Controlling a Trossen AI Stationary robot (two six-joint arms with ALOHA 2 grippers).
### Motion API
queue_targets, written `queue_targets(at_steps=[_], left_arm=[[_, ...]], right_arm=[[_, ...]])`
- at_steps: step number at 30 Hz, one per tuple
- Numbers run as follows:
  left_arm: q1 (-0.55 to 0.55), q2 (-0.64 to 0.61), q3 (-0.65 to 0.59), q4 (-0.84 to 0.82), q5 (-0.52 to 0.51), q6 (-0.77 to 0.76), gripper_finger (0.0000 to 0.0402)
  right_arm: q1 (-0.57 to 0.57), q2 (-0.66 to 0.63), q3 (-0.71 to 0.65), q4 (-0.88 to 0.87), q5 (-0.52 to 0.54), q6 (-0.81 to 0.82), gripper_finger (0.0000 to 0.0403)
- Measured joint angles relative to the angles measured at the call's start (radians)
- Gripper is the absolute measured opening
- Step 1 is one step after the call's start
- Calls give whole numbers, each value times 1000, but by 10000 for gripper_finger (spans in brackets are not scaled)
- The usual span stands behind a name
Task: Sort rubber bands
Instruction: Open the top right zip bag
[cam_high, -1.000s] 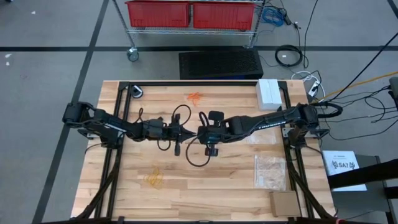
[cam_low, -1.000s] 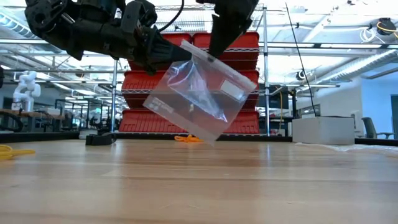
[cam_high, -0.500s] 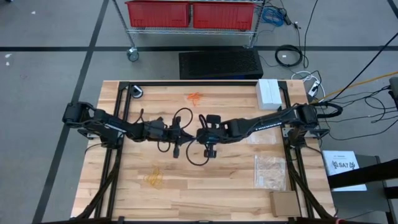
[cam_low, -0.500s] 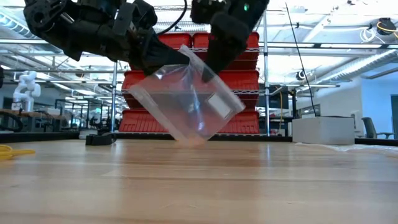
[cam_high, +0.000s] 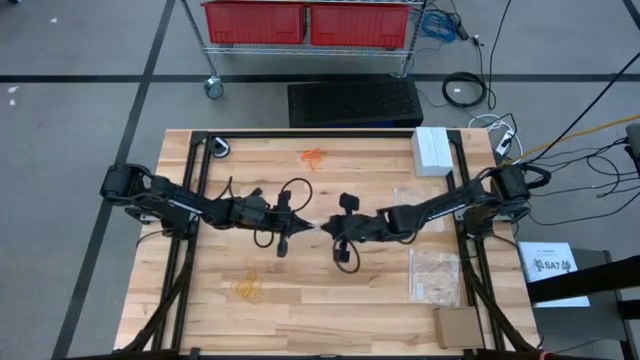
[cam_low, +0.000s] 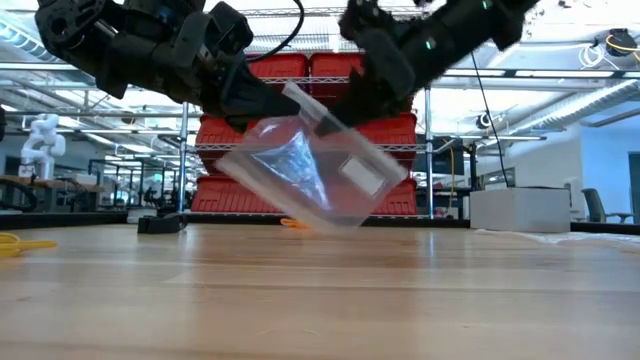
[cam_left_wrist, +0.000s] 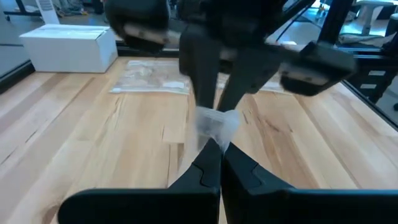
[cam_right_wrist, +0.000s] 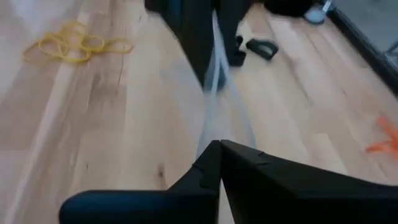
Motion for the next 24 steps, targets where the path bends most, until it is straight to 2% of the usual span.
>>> queue_targets(at_steps=[5,10,13,16,22,24], left_arm=[[0,0,0,0,0,20,0],[0,0,0,2,-3,23,0],[0,0,0,2,-2,23,0],[0,0,0,2,-3,23,0],[0,0,0,2,-2,23,0],[0,-3,0,2,-2,23,0]], right_arm=[[-46,8,16,25,-31,139,16],[-54,11,31,5,-63,78,19],[-54,20,33,3,-113,110,31],[-55,29,33,7,-142,123,67],[-33,26,34,12,-141,116,167],[-24,25,51,5,-137,95,184]])
